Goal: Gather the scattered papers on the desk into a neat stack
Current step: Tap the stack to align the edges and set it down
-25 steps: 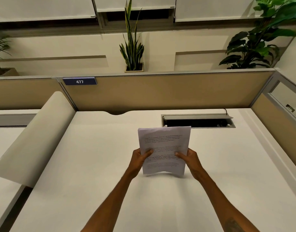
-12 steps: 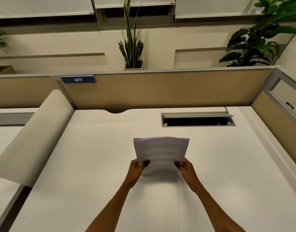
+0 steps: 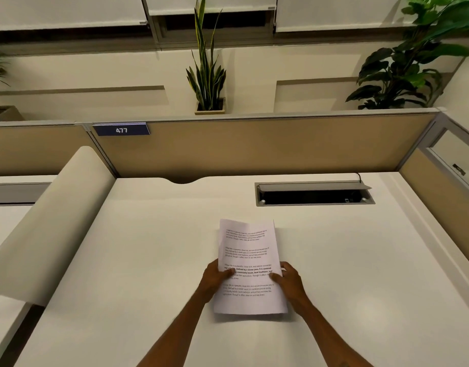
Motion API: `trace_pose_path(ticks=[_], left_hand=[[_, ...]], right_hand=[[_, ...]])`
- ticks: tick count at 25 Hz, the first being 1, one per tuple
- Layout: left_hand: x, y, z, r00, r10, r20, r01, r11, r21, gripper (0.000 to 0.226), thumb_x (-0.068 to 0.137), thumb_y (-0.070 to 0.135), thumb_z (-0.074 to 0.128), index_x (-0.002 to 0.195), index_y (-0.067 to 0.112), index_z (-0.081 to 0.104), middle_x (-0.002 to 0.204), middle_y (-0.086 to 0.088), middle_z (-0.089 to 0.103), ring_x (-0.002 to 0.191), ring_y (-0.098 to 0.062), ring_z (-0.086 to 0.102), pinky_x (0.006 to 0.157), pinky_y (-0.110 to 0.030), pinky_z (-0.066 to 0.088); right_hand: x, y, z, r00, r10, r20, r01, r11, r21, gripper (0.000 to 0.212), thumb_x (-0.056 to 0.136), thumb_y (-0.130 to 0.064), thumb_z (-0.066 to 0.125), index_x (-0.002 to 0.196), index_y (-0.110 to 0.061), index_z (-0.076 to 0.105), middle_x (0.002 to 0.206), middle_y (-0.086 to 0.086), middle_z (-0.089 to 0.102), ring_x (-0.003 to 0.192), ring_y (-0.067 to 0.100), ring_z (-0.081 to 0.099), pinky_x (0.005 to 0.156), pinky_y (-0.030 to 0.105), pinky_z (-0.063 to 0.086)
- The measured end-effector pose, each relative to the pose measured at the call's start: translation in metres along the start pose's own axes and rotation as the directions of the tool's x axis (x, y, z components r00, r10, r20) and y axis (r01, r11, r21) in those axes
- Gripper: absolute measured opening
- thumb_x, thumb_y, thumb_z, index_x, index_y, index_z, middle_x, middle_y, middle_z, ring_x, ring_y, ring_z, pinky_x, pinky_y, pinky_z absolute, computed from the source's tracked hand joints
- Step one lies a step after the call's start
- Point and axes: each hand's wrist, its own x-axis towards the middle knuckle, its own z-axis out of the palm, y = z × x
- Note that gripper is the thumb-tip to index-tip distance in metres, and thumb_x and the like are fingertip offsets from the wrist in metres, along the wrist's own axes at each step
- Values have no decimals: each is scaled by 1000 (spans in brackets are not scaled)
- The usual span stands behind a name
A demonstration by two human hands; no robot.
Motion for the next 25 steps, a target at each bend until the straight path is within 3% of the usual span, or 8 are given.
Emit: trace_pose_path(ticks=[3,7,9,13,25], left_hand=[[4,0,2,998,-49,-36,50,999,10,45,93,13,72,133,-3,58,130,-21,69,116,-41,68,103,-55,54],[7,-7,2,955,-73,-287,98,993,72,35,104,21,54,135,4,57,132,-15,65,122,-35,63,106,-49,51],[8,-14,-1,932,-57,-358,90,993,77,31,104,13,50,131,4,62,129,-16,68,121,-36,63,106,-50,51],[10,-15,-5,925,-52,-377,70,997,34,28,96,0,60,122,0,70,116,-20,74,111,-39,69,101,-48,55],[68,65,-35,849,112,-517,-53,990,127,30,96,4,63,126,0,68,115,-22,74,112,-38,67,104,-47,51]], right_hand=[[5,1,5,998,66,-11,-66,997,28,38,91,-4,68,127,1,57,126,19,67,113,36,66,98,46,55],[12,1,8,993,88,-79,-88,996,3,30,98,-21,61,124,-5,63,122,13,69,111,32,66,98,45,54],[16,4,6,988,96,-125,-101,995,-27,26,99,-14,56,119,-6,69,118,12,72,108,31,67,97,45,54],[22,1,3,983,99,-153,-112,991,-73,29,92,-3,58,117,-7,73,113,12,75,105,32,68,94,49,56],[84,-88,18,992,-34,-122,29,999,-41,27,94,-3,60,119,-2,70,117,15,73,106,35,69,96,52,56]])
